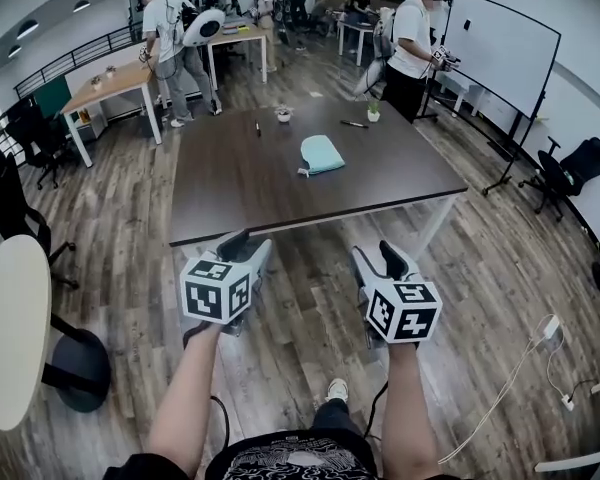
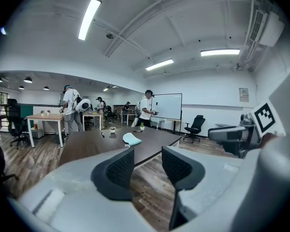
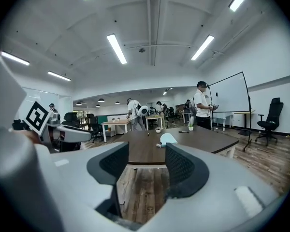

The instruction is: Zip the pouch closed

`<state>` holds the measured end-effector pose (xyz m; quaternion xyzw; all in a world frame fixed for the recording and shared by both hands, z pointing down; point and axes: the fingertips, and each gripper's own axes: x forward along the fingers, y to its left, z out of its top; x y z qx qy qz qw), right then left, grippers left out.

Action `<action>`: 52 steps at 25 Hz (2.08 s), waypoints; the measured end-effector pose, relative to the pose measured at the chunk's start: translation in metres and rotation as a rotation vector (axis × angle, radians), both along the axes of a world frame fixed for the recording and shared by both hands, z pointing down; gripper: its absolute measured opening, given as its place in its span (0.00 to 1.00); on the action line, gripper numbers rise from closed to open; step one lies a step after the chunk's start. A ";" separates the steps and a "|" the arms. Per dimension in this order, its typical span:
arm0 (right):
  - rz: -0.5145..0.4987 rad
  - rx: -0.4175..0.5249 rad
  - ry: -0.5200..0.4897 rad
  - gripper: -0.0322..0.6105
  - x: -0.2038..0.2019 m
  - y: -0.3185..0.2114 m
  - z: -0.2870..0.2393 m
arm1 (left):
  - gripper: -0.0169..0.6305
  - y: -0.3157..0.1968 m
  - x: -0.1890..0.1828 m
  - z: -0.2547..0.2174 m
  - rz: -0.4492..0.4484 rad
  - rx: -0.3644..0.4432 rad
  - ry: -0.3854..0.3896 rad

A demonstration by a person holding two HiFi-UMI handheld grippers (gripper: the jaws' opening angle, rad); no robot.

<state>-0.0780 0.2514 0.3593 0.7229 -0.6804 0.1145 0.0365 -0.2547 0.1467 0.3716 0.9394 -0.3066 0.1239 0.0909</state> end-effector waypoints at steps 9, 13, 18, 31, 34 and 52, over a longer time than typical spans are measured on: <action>-0.049 0.000 0.005 0.53 0.071 -0.053 -0.006 | 0.46 -0.046 0.060 -0.003 -0.073 -0.007 -0.031; -0.093 -0.005 0.011 0.59 0.095 -0.071 -0.009 | 0.51 -0.061 0.083 -0.008 -0.113 -0.002 -0.039; -0.128 -0.012 0.007 0.64 0.125 -0.090 -0.010 | 0.56 -0.070 0.111 -0.014 -0.137 0.010 -0.049; -0.203 0.007 -0.004 0.76 0.161 -0.124 -0.007 | 0.69 -0.095 0.131 -0.006 -0.254 0.004 -0.074; -0.210 -0.002 -0.003 0.76 0.166 -0.129 -0.004 | 0.69 -0.101 0.131 -0.005 -0.278 -0.003 -0.067; -0.219 -0.009 0.005 0.76 0.189 -0.179 0.012 | 0.69 -0.145 0.120 0.010 -0.375 -0.005 -0.054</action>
